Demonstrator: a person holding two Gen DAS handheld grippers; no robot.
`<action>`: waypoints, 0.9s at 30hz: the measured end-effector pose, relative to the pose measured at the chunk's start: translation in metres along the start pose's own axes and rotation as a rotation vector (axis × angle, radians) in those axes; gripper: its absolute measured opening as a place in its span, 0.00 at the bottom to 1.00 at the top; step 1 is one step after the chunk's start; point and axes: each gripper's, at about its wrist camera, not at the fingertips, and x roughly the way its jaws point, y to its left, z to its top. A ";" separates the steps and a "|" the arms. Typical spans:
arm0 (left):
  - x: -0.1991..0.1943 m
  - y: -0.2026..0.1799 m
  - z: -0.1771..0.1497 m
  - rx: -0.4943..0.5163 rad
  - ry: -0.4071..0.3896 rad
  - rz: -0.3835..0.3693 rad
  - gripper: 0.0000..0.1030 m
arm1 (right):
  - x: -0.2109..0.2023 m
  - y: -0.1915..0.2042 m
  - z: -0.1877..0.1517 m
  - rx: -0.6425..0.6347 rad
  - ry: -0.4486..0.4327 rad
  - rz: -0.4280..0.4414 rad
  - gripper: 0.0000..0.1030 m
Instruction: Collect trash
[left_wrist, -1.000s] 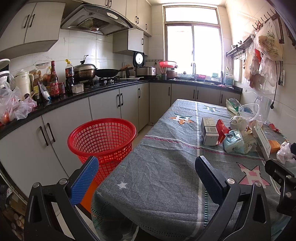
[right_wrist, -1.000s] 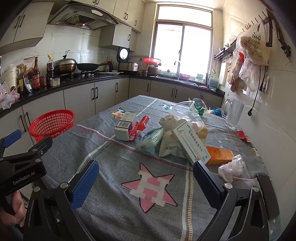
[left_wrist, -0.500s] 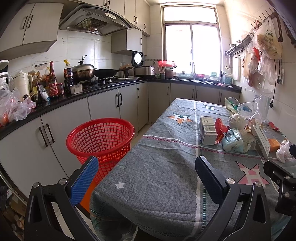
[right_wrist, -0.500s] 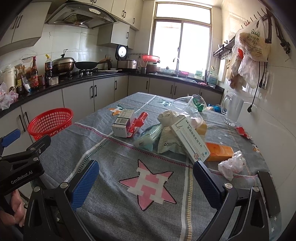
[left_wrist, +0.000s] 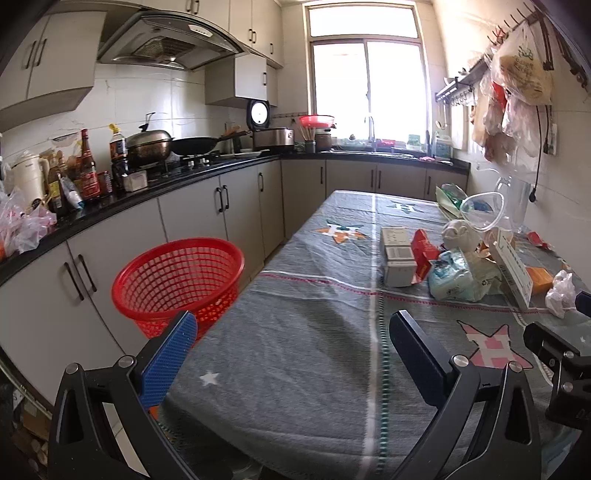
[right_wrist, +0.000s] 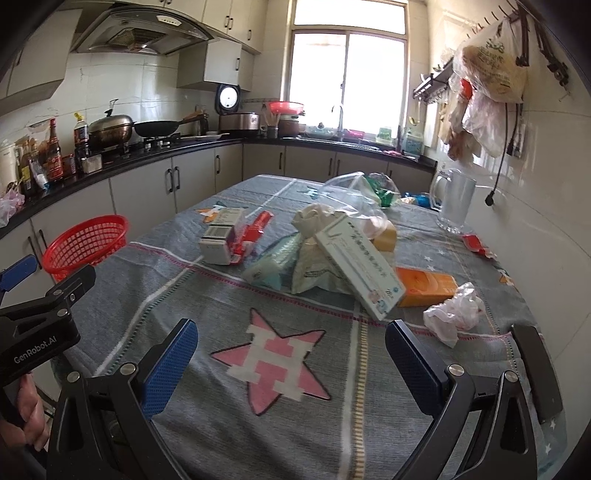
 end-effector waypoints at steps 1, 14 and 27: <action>0.002 -0.003 0.001 0.004 0.003 -0.007 1.00 | 0.001 -0.003 0.000 0.007 0.002 -0.003 1.00; 0.036 -0.050 0.026 0.073 0.109 -0.145 1.00 | 0.003 -0.075 0.001 0.160 0.022 -0.080 1.00; 0.097 -0.064 0.046 0.044 0.328 -0.289 1.00 | 0.016 -0.181 -0.002 0.442 0.115 -0.046 0.91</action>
